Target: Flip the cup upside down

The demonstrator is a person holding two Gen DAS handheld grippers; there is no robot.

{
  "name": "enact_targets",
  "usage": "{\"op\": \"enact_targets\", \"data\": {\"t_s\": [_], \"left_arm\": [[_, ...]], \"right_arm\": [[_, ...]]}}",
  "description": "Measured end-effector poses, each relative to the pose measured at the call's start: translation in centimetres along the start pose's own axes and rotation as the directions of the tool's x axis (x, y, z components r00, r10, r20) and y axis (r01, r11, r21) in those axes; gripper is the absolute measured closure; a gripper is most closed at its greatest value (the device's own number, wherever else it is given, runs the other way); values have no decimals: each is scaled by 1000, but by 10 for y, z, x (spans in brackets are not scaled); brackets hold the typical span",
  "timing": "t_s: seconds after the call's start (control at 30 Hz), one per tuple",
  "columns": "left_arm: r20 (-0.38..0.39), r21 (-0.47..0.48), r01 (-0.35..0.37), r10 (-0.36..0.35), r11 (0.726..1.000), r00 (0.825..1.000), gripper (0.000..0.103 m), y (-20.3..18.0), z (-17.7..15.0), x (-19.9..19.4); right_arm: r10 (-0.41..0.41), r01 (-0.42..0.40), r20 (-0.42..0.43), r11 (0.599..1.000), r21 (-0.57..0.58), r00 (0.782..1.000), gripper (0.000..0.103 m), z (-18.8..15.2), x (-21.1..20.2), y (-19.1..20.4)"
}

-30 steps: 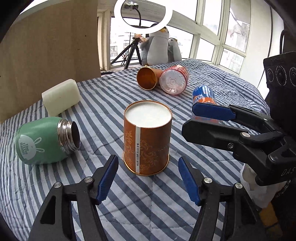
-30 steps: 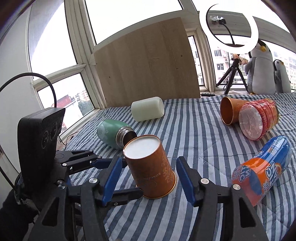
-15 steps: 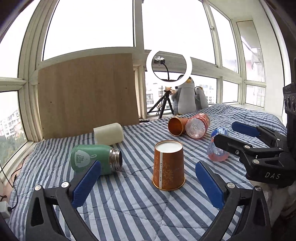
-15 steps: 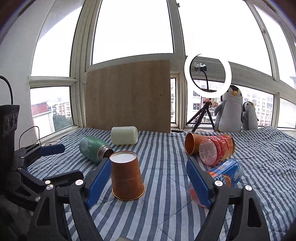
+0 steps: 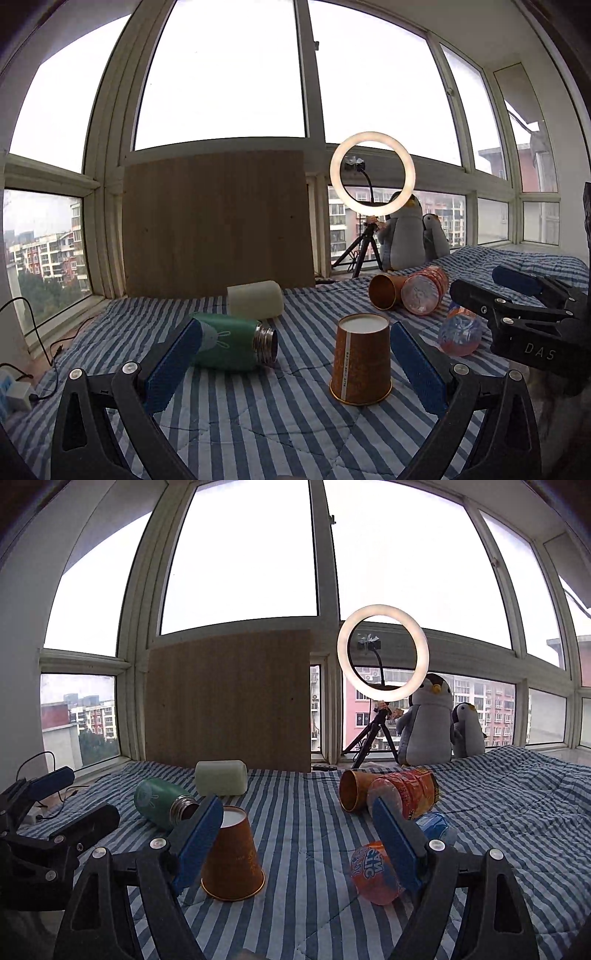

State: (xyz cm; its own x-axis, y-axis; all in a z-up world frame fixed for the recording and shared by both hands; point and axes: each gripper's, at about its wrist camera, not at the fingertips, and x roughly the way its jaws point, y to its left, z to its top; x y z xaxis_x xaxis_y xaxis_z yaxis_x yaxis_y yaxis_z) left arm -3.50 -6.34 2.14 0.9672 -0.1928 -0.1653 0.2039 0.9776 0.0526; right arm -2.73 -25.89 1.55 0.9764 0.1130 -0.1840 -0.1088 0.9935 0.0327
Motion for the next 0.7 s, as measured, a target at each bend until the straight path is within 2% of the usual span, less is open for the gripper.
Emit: {"op": "enact_targets", "data": {"t_s": [0.3,0.37,0.6,0.7], "left_arm": [[15,-11,-18,18,1000,1000,0,2,1,-4],[15,-12,-16,16,1000,1000,0,2,1,-4],[13,-37,-14,15,999,1000,0,7,1,-5],[12,-44,-11,11,999,1000,0,8,1,-5]], "right_arm": [[5,-5,14,1000,27,1000,23,-2,-1,-6],[4,-4,21,1000,31,1000,16,-2,-3,-7],[5,-6,41,1000,28,999,14,-2,-6,-8],[15,-16,38,999,31,999,7,-2,-6,-8]]}}
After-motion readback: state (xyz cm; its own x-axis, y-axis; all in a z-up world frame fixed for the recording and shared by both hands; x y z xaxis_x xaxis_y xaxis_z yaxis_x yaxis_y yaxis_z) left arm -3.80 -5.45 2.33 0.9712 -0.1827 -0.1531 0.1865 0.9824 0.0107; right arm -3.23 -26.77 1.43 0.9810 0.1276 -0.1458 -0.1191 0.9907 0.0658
